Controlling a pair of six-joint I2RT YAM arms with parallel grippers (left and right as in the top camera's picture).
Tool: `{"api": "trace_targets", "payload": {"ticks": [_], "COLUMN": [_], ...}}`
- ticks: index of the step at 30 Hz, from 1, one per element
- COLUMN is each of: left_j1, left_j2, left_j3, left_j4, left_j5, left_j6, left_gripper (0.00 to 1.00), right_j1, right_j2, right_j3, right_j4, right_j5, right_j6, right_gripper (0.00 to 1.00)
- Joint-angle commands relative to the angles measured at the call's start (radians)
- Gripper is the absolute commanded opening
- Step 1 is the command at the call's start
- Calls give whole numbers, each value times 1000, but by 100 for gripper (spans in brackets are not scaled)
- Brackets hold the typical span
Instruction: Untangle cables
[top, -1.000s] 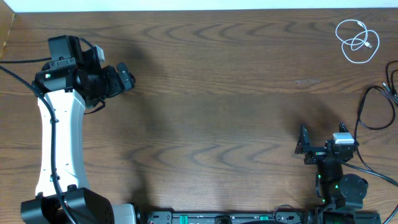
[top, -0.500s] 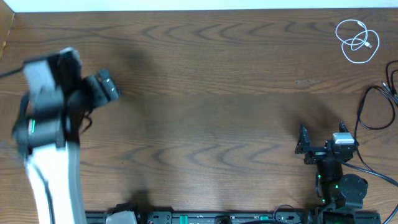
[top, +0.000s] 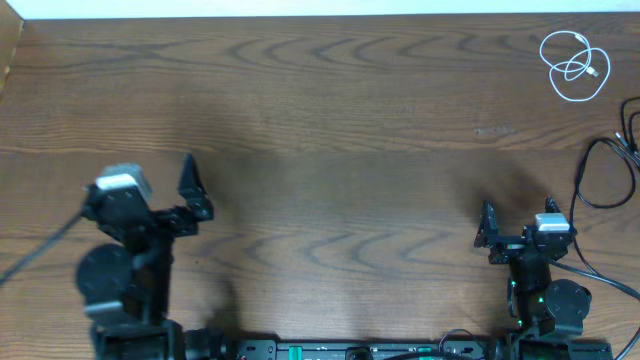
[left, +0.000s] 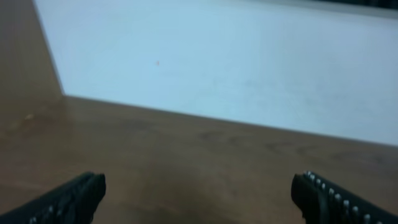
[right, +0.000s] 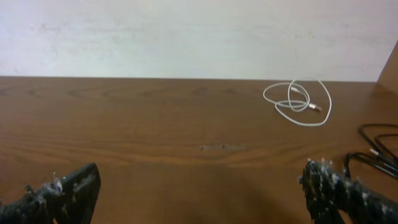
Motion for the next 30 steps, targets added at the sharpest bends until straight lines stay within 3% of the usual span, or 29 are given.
{"api": "trace_targets", "payload": {"ticks": [1,6,9,14,18,30], "left_j1": [-36,-89,-106,-112,-112,-112], "left_j2": [-93,-188,-252,-348,-410,-439], "left_j3": [-205,-429,-525,-637,-645,-645], "left_j4": [141,343,377,375,175,180], "left_j5": [23,2,-11,-11,-38,-44], "left_j6": [27,56,87,131,131,130], "left_gripper": [100,100,100,100,100,100], "right_j1": [-7,-7,-7,-7,-7,-7], "right_j2": [-6,-6,-6,-6,-5,-5], "right_j3": [-4,-4,-4,-4,-4,-4], "right_j4": [-1,-1,-2,-2,-2,-2], "right_j5": [4,4,4,4,4,4], "right_j6": [13,13,13,13,13,13], "right_gripper": [99,99,99,99,99,99]}}
